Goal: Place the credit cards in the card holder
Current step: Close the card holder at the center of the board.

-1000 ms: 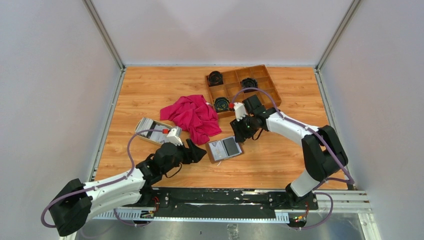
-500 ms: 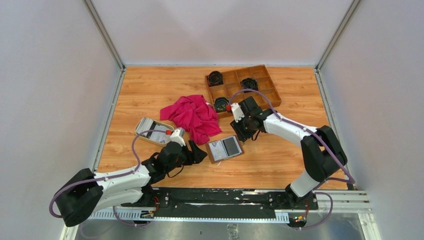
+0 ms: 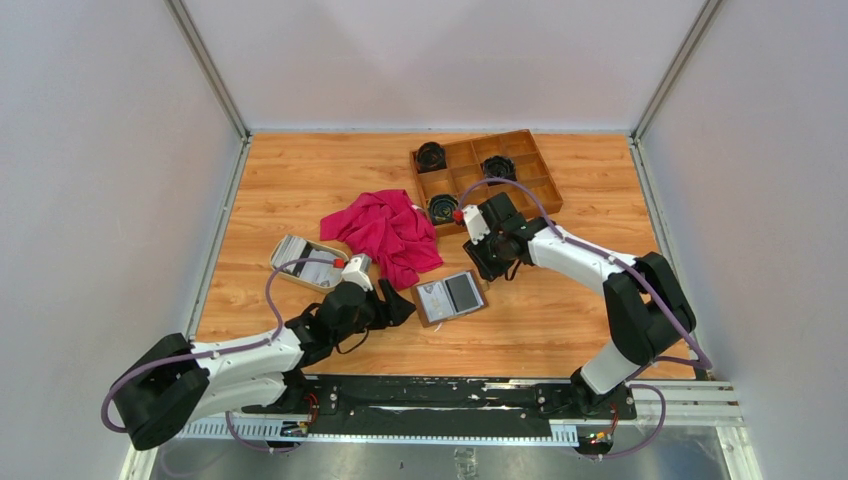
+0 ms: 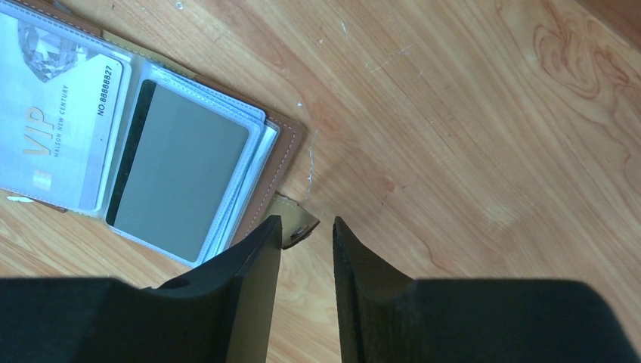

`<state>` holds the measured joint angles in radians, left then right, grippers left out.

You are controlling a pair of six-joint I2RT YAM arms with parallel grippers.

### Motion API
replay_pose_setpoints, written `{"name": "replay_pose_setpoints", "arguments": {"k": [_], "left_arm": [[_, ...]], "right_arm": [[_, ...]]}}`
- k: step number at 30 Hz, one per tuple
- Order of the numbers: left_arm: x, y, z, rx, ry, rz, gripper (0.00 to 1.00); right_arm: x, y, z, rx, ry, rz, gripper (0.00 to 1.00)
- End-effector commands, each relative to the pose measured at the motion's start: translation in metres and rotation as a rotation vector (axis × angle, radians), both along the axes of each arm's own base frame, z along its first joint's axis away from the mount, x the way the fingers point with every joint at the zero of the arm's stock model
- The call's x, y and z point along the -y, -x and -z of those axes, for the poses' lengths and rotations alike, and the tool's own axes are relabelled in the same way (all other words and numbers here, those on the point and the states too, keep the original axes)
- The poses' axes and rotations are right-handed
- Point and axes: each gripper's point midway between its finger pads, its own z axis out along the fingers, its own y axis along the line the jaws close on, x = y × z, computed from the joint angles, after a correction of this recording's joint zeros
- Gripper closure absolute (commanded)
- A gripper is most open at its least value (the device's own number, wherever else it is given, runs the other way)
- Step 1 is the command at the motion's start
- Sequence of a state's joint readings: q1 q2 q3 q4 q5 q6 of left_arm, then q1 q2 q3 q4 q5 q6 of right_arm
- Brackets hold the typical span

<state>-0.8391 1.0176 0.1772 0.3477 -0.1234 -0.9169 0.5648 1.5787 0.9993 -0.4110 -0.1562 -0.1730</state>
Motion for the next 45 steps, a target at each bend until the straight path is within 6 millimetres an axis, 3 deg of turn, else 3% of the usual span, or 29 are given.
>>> {"name": "replay_pose_setpoints", "arguments": {"k": [1, 11, 16, 19, 40, 45], "left_arm": [[0.006, -0.01, -0.012, 0.026, 0.021, -0.015, 0.31], [0.008, -0.012, -0.011, 0.021, 0.013, -0.014, 0.32], [0.008, -0.013, -0.011, 0.022, 0.012, -0.016, 0.33], [0.008, -0.014, -0.01, 0.02, 0.01, -0.021, 0.33], [0.026, -0.039, 0.011, -0.035, -0.023, -0.042, 0.42], [0.039, -0.038, 0.008, -0.043, 0.031, 0.003, 0.48]], "right_arm": [[0.007, 0.0, -0.008, -0.011, -0.007, 0.014, 0.68], [0.007, 0.006, -0.008, -0.071, -0.05, 0.02, 0.75], [0.008, 0.007, -0.005, -0.09, -0.051, 0.014, 0.87], [0.007, 0.007, -0.005, -0.092, -0.058, -0.002, 0.99], [-0.005, 0.014, -0.01, -0.114, -0.12, -0.057, 1.0], [-0.007, 0.016, -0.011, -0.122, -0.131, -0.064, 1.0]]}}
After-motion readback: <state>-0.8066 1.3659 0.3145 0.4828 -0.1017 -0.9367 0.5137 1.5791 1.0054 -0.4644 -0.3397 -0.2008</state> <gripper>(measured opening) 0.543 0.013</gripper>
